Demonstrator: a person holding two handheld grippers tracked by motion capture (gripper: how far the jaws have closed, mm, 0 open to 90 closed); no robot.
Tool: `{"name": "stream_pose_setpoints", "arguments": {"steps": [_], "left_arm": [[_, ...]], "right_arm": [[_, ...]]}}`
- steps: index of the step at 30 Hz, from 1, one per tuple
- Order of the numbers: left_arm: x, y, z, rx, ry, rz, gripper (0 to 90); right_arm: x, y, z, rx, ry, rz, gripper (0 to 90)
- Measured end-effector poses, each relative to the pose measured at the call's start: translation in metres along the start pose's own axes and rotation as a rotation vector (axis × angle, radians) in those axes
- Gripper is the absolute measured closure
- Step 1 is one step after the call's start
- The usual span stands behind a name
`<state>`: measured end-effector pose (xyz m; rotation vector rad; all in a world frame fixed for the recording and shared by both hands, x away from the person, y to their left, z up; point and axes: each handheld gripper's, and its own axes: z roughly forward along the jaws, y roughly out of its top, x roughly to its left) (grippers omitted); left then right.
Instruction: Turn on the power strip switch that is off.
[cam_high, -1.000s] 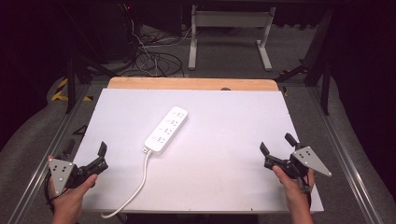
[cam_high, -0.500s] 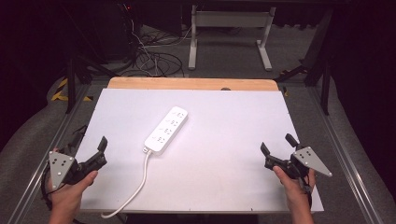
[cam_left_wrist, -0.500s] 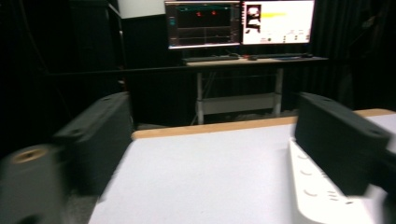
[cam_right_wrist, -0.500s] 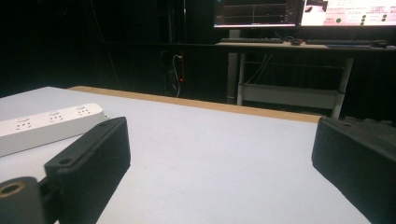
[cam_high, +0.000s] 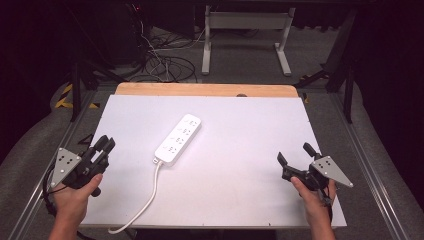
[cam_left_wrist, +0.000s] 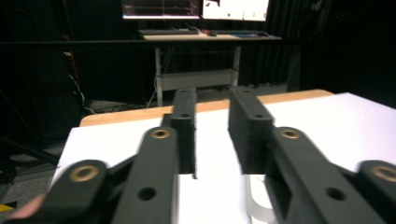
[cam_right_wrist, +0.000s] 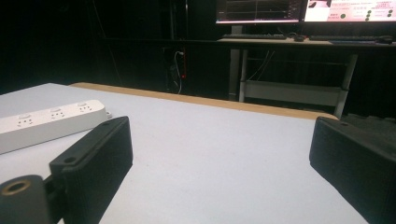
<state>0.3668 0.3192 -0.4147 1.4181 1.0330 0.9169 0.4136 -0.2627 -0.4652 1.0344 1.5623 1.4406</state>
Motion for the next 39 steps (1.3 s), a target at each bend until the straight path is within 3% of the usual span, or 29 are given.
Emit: {"name": "stream_pose_setpoints", "arguments": {"steps": [6, 9, 12, 14, 19, 20, 21, 22, 24, 25, 28, 29, 37, 39], "left_arm": [[-0.01, 0.014, 0.015, 0.046, -0.034, 0.033, 89.2], [-0.016, 0.021, 0.026, 0.086, -0.058, 0.053, 89.9], [-0.023, 0.029, 0.037, 0.109, -0.092, 0.042, 90.0], [-0.028, 0.034, 0.047, 0.144, -0.094, 0.056, 90.0], [-0.038, 0.036, 0.071, 0.275, -0.09, 0.092, 90.0], [-0.043, 0.034, 0.083, 0.349, -0.106, 0.081, 90.0], [-0.046, 0.033, 0.09, 0.39, -0.113, 0.092, 90.0], [-0.046, 0.033, 0.09, 0.39, -0.113, 0.092, 90.0], [-0.055, 0.029, 0.104, 0.481, -0.111, 0.131, 90.0], [-0.058, 0.027, 0.109, 0.504, -0.107, 0.145, 90.0], [-0.066, 0.022, 0.129, 0.599, -0.093, 0.145, 90.0], [-0.066, 0.022, 0.129, 0.599, -0.093, 0.145, 90.0], [-0.081, 0.0, 0.156, 0.757, -0.056, 0.206, 90.0], [-0.082, -0.003, 0.158, 0.77, -0.049, 0.211, 90.0]], "right_arm": [[0.002, 0.0, 0.002, 0.008, 0.003, -0.007, 6.9], [0.0, 0.0, 0.002, 0.003, -0.003, -0.003, 6.3], [-0.002, 0.0, 0.001, 0.004, -0.008, 0.008, 6.3], [-0.004, 0.0, 0.001, 0.0, -0.011, 0.011, 6.3], [-0.004, 0.0, 0.001, 0.0, -0.006, 0.012, 6.1], [-0.004, 0.0, 0.001, 0.004, -0.004, 0.015, 6.1], [-0.004, 0.0, 0.002, 0.006, -0.003, 0.012, 6.1], [-0.003, 0.0, 0.002, 0.008, 0.0, 0.008, 6.1], [-0.003, -0.001, 0.003, 0.01, 0.004, 0.004, 6.1], [-0.003, -0.001, 0.003, 0.01, 0.005, 0.004, 6.1], [-0.003, -0.002, 0.004, 0.016, 0.011, 0.008, 6.2], [-0.003, -0.002, 0.005, 0.016, 0.01, 0.005, 6.2], [-0.002, -0.001, 0.004, 0.014, 0.011, 0.011, 6.4], [-0.001, -0.001, 0.004, 0.012, 0.013, 0.01, 6.5]]}}
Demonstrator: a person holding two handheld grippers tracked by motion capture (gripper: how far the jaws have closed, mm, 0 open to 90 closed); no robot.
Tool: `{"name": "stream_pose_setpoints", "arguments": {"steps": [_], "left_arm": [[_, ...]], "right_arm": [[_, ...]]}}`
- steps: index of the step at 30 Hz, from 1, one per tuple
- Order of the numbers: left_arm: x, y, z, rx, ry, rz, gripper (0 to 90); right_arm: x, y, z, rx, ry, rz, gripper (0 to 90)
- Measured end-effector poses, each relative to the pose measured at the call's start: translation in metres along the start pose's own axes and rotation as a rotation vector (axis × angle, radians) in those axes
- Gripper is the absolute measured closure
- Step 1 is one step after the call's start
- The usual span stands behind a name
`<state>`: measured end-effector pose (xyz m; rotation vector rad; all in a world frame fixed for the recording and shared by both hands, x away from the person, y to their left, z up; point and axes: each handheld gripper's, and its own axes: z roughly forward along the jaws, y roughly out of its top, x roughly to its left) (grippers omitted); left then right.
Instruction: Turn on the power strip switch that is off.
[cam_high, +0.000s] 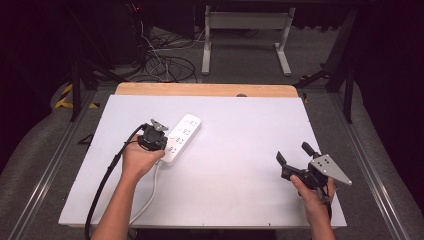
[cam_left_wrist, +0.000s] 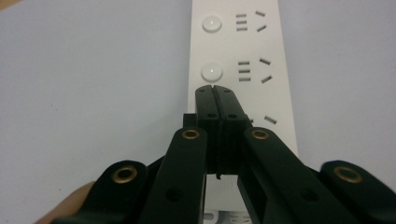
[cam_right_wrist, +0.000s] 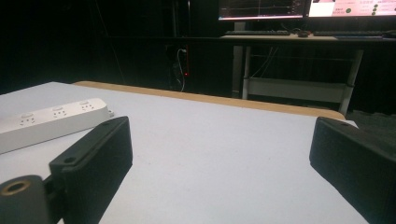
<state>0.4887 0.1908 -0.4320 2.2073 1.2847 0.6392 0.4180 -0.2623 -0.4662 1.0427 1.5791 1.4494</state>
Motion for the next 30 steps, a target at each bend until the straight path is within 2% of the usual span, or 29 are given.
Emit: {"name": "stream_pose_setpoints", "arguments": {"steps": [7, 9, 10, 14, 19, 23, 24, 26, 28, 30], "left_arm": [[-0.001, 0.0, 0.01, 0.024, -0.007, -0.014, 90.0], [-0.002, -0.001, 0.015, 0.045, 0.013, 0.002, 90.0], [-0.002, -0.002, 0.016, 0.044, 0.021, -0.001, 90.0], [-0.003, -0.001, 0.016, 0.046, -0.009, -0.01, 90.0], [-0.001, -0.002, 0.017, 0.049, 0.013, -0.008, 90.0], [0.0, -0.003, 0.017, 0.042, 0.001, -0.018, 90.0], [0.0, -0.003, 0.018, 0.035, -0.026, -0.027, 90.0], [-0.004, -0.002, 0.02, 0.018, -0.042, -0.03, 90.0], [-0.006, -0.002, 0.021, 0.019, -0.027, -0.033, 90.0], [-0.007, -0.001, 0.02, 0.024, -0.01, -0.019, 90.0]], "right_arm": [[0.001, 0.0, 0.001, 0.0, 0.004, -0.002, 6.8], [0.002, 0.001, 0.001, 0.0, 0.008, 0.004, 6.9], [0.002, 0.001, 0.001, -0.001, 0.008, 0.004, 7.0], [0.002, 0.001, 0.002, 0.002, 0.009, 0.004, 7.0], [0.003, 0.001, 0.002, -0.003, 0.007, -0.001, 7.0], [0.004, 0.001, 0.002, 0.002, 0.011, 0.0, 7.0], [0.005, 0.001, 0.002, 0.002, 0.01, 0.001, 7.0], [0.005, 0.002, 0.002, 0.001, 0.014, -0.001, 7.1], [0.005, 0.001, 0.003, 0.001, 0.014, -0.001, 7.0], [0.005, 0.001, 0.003, 0.003, 0.011, 0.0, 7.1]]}}
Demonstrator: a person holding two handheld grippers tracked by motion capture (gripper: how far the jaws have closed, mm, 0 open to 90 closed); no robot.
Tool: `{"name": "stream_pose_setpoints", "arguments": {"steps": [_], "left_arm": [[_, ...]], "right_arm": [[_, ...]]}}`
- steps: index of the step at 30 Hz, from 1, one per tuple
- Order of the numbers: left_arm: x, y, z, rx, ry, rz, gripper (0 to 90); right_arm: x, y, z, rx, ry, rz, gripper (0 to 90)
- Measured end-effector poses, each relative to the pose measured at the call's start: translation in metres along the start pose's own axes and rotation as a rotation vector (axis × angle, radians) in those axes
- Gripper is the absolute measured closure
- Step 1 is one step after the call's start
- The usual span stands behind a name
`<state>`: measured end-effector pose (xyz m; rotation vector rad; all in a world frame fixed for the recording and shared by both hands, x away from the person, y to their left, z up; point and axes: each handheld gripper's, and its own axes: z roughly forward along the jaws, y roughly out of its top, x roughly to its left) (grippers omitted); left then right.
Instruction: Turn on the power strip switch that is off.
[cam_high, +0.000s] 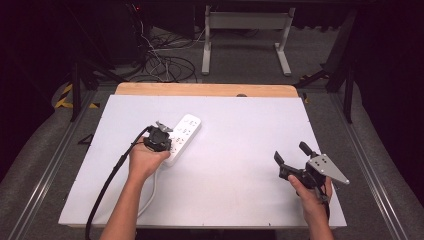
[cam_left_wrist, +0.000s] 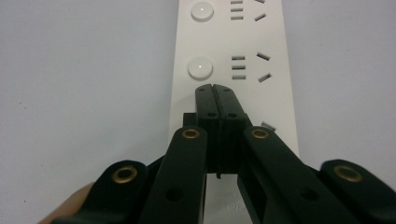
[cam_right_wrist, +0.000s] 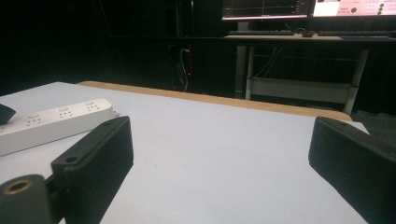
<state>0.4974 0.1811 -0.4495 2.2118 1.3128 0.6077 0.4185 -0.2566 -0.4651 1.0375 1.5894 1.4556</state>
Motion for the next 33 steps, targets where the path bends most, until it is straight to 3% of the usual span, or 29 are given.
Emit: {"name": "stream_pose_setpoints", "arguments": {"steps": [4, 7, 10, 16, 19, 23, 29, 33], "left_arm": [[-0.001, -0.003, 0.0, -0.017, 0.003, 0.014, 90.0], [0.004, -0.003, -0.002, -0.026, -0.016, -0.008, 90.0], [0.01, -0.003, -0.01, -0.071, -0.037, -0.042, 90.0], [0.012, -0.008, -0.006, -0.013, -0.013, -0.022, 90.0], [0.012, -0.007, -0.005, -0.017, -0.02, -0.029, 90.0], [0.009, -0.008, -0.004, -0.016, 0.009, -0.013, 90.0], [0.01, -0.01, -0.004, -0.006, 0.009, -0.049, 90.0], [0.014, -0.012, -0.004, -0.014, -0.012, -0.069, 90.0]], "right_arm": [[-0.001, 0.0, -0.001, -0.002, -0.001, 0.005, 7.2], [-0.003, 0.0, -0.002, -0.002, -0.009, 0.013, 7.2], [-0.005, 0.0, -0.003, -0.009, -0.012, 0.018, 7.2], [-0.003, 0.001, -0.002, -0.009, -0.009, 0.019, 7.3], [-0.003, 0.0, -0.002, -0.008, -0.01, 0.016, 7.4], [-0.004, 0.001, -0.002, -0.01, -0.011, 0.021, 7.4], [-0.004, 0.003, -0.004, -0.018, -0.013, 0.021, 7.5], [-0.004, 0.002, -0.003, -0.014, -0.015, 0.026, 7.5]]}}
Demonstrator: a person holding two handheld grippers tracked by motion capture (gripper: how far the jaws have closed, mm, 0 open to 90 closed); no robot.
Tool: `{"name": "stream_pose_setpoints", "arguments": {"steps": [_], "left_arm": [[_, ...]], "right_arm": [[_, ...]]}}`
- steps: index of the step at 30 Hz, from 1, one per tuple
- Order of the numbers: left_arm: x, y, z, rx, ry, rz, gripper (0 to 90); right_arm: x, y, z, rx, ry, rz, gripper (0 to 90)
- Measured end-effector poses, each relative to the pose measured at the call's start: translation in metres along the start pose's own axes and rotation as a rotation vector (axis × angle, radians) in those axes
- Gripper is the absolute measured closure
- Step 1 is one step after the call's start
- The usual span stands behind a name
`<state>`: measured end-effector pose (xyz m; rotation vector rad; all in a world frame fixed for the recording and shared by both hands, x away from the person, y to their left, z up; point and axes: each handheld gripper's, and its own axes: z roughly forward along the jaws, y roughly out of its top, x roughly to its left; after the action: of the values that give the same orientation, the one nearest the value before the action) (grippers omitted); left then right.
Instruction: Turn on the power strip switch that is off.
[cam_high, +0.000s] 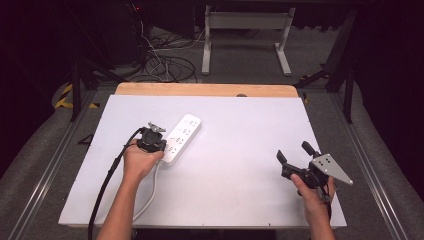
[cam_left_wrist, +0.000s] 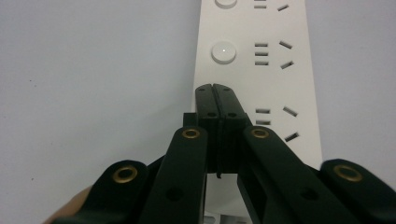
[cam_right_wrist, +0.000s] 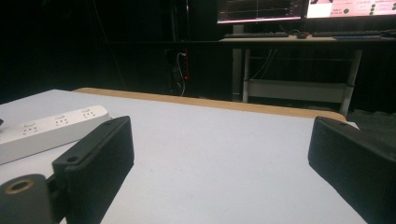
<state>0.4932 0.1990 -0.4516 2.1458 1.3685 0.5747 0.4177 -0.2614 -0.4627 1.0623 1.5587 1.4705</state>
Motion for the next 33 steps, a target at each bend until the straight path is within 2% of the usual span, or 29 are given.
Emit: {"name": "stream_pose_setpoints", "arguments": {"steps": [3, 8, 12, 16, 21, 24, 33], "left_arm": [[0.0, -0.001, 0.0, -0.013, -0.001, -0.008, 90.0], [-0.001, 0.001, 0.001, 0.003, 0.003, -0.004, 90.0], [-0.005, 0.003, 0.003, 0.01, 0.022, 0.015, 90.0], [-0.003, 0.005, 0.003, 0.029, -0.001, 0.01, 90.0], [-0.006, 0.01, 0.004, 0.062, 0.03, 0.049, 90.0], [-0.005, 0.01, 0.004, 0.059, 0.015, 0.029, 90.0], [-0.003, 0.011, 0.004, 0.064, 0.007, 0.024, 90.0]], "right_arm": [[0.0, 0.001, 0.0, -0.003, 0.0, -0.001, 7.5], [0.001, 0.001, 0.002, -0.001, 0.003, 0.001, 7.5], [0.003, 0.001, 0.004, -0.002, 0.01, 0.0, 7.5], [0.003, 0.002, 0.002, -0.005, 0.01, -0.001, 7.6], [-0.001, 0.002, 0.0, -0.012, -0.001, 0.009, 7.6], [-0.001, 0.003, -0.001, -0.014, -0.001, 0.007, 7.6], [0.001, 0.002, 0.0, -0.004, 0.004, 0.006, 7.7]]}}
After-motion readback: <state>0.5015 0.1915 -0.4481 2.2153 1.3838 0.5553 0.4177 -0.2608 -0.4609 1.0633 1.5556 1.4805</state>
